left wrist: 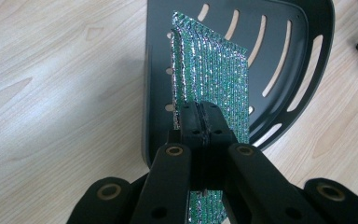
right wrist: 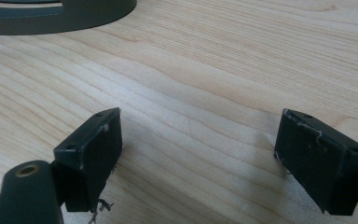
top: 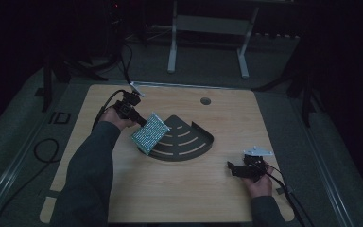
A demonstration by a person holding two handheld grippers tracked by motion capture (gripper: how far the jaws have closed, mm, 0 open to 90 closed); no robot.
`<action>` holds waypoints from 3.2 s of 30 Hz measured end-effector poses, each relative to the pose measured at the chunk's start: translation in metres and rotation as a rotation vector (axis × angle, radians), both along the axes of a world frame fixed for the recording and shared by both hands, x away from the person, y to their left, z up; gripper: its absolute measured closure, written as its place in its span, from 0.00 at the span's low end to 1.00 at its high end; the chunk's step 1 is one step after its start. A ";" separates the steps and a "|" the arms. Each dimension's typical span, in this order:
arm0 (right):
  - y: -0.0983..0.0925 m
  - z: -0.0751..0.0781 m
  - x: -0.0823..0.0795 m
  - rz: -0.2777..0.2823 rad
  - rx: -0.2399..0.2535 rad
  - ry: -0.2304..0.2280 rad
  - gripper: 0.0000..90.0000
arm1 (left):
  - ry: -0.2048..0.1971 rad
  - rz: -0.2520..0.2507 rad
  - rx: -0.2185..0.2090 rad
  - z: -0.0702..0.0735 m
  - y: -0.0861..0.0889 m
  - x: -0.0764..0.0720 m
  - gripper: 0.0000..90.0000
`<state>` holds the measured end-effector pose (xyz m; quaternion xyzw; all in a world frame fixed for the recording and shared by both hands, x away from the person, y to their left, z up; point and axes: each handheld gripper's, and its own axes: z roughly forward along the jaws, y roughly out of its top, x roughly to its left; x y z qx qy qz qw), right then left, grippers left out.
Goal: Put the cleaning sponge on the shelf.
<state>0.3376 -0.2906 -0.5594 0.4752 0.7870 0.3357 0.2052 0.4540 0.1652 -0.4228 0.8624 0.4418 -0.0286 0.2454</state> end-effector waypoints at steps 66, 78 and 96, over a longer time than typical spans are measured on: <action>0.000 0.000 0.000 0.000 0.000 0.000 0.16 | 0.000 0.052 0.039 -0.043 -0.027 0.027 1.00; 0.000 0.000 0.000 0.000 0.000 0.000 0.16 | -0.006 0.053 0.061 -0.047 -0.027 0.028 1.00; 0.000 0.000 0.000 0.000 0.001 0.000 0.16 | -0.014 0.019 0.093 -0.049 -0.033 0.025 1.00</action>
